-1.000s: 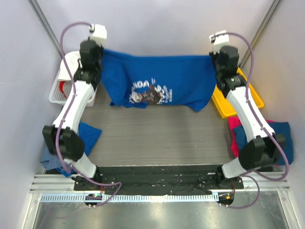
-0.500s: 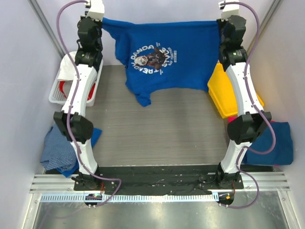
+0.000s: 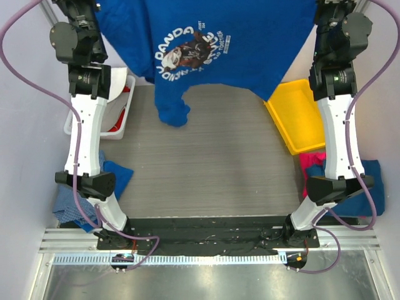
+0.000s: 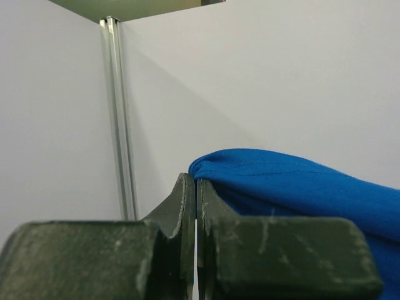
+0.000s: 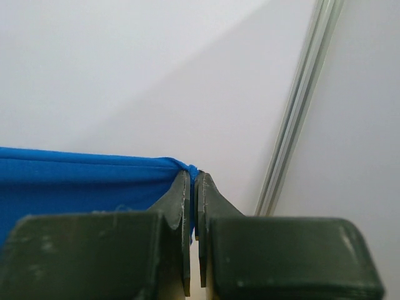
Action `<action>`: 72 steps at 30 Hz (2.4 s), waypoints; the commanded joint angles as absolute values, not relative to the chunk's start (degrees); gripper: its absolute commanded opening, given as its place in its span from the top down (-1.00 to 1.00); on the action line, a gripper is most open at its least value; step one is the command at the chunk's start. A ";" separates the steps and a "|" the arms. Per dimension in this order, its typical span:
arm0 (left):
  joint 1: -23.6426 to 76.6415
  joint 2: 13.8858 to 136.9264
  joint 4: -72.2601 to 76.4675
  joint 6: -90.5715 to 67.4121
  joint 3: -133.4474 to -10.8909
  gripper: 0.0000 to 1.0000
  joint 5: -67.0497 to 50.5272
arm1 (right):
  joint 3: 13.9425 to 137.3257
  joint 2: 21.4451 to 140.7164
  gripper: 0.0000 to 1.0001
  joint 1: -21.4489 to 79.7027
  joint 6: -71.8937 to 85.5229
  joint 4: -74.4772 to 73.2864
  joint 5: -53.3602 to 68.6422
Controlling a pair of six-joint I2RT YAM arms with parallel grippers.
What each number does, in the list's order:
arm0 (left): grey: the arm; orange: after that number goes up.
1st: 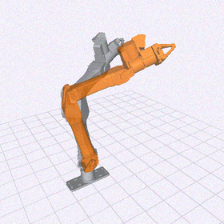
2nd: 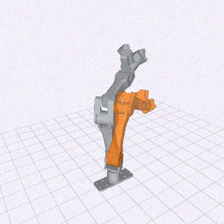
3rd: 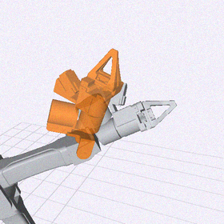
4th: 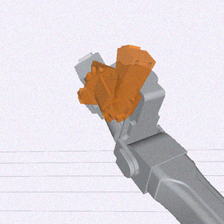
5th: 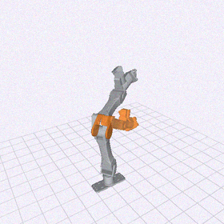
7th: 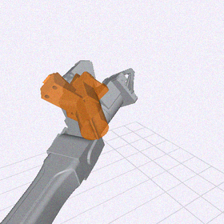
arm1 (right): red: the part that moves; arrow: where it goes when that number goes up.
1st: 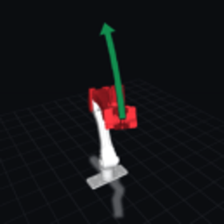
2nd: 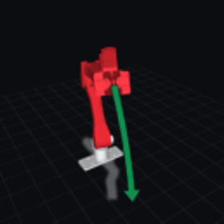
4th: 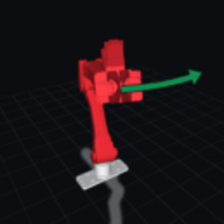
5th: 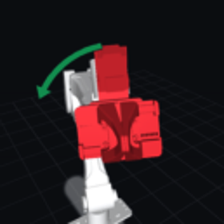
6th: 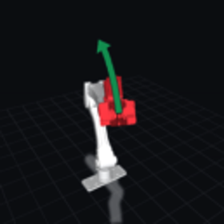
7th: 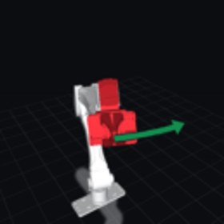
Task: Fold and stack the t-shirts
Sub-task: Flatten out the tshirt
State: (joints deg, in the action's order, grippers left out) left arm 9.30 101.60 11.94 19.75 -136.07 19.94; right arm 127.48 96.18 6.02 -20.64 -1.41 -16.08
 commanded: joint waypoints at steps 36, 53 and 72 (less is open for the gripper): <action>7.82 110.55 24.61 21.27 -145.10 1.00 15.12 | 138.77 104.40 0.98 6.15 -26.81 10.81 -16.00; 6.33 119.44 30.32 22.85 -149.24 1.00 17.75 | 142.55 113.11 0.98 6.15 -29.62 14.15 -16.79; 5.98 117.96 38.58 24.61 -141.09 1.00 23.45 | 133.17 110.75 0.98 6.68 -27.16 20.48 -16.17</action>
State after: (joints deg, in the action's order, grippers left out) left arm 7.07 121.58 32.62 22.24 -146.54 16.73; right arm 138.91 115.57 7.16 -28.03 16.23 -13.54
